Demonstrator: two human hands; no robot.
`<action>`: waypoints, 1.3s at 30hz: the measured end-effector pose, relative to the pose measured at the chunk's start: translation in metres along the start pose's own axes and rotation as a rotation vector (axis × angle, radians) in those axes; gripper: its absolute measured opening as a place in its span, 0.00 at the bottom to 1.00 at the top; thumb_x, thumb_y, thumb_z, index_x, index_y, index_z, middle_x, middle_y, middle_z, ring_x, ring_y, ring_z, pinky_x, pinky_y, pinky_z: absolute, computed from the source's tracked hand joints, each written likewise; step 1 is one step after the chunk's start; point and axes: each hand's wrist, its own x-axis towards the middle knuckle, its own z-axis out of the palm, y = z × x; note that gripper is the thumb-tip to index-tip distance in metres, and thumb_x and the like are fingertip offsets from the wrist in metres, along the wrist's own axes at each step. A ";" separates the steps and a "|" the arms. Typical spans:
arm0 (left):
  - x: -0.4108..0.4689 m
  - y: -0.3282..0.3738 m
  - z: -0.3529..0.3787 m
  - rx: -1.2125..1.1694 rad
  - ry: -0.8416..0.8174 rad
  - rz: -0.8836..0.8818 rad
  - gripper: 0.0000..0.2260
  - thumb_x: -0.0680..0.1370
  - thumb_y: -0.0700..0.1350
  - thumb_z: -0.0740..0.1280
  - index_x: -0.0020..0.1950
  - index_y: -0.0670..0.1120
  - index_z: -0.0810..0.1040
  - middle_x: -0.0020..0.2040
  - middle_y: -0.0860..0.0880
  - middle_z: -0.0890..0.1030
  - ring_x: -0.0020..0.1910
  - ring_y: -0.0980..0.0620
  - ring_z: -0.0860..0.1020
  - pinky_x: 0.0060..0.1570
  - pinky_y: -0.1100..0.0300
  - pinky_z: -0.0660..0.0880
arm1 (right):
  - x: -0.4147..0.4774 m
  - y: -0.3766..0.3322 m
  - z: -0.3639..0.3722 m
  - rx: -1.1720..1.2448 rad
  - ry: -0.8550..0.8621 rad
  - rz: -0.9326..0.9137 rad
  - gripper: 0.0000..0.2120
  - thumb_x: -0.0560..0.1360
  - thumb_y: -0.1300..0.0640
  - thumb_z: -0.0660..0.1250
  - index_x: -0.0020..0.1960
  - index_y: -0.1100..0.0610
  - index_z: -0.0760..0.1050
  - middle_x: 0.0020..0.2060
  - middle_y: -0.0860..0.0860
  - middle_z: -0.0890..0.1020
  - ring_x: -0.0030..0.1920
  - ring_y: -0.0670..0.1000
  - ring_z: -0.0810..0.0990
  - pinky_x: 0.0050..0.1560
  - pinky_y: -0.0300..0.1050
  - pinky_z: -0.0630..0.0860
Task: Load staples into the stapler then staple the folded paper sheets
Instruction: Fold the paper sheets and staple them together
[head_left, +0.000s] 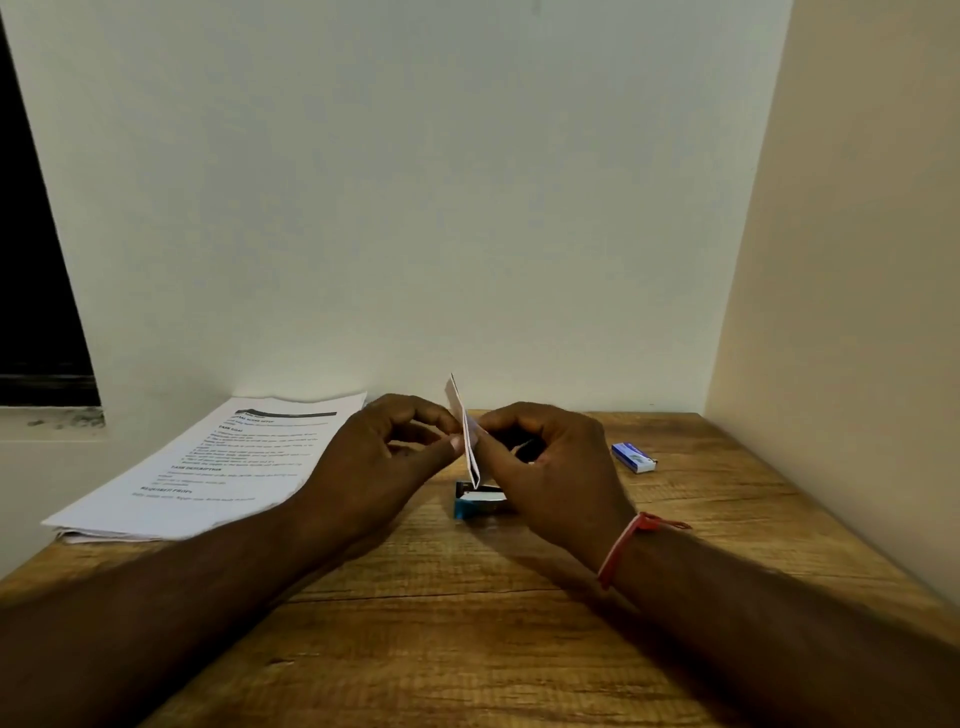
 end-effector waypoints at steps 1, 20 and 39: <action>0.000 0.003 0.000 -0.040 0.001 0.006 0.02 0.82 0.48 0.77 0.52 0.53 0.90 0.53 0.51 0.90 0.52 0.55 0.89 0.53 0.59 0.85 | 0.000 0.001 0.000 -0.054 0.017 -0.025 0.03 0.80 0.49 0.78 0.49 0.46 0.91 0.39 0.40 0.89 0.43 0.44 0.88 0.41 0.39 0.84; -0.003 0.005 0.006 -0.380 -0.052 -0.209 0.05 0.84 0.42 0.75 0.54 0.41 0.90 0.50 0.41 0.92 0.52 0.40 0.91 0.60 0.44 0.87 | 0.003 0.014 0.003 -0.182 0.025 -0.044 0.02 0.79 0.55 0.79 0.51 0.49 0.91 0.46 0.40 0.89 0.49 0.40 0.87 0.49 0.39 0.86; -0.003 0.005 0.002 -0.137 -0.020 -0.050 0.03 0.79 0.47 0.79 0.52 0.51 0.92 0.44 0.50 0.92 0.47 0.51 0.91 0.56 0.51 0.87 | 0.003 0.004 0.007 0.035 -0.025 0.175 0.07 0.85 0.55 0.71 0.51 0.52 0.87 0.42 0.45 0.88 0.44 0.37 0.86 0.40 0.29 0.78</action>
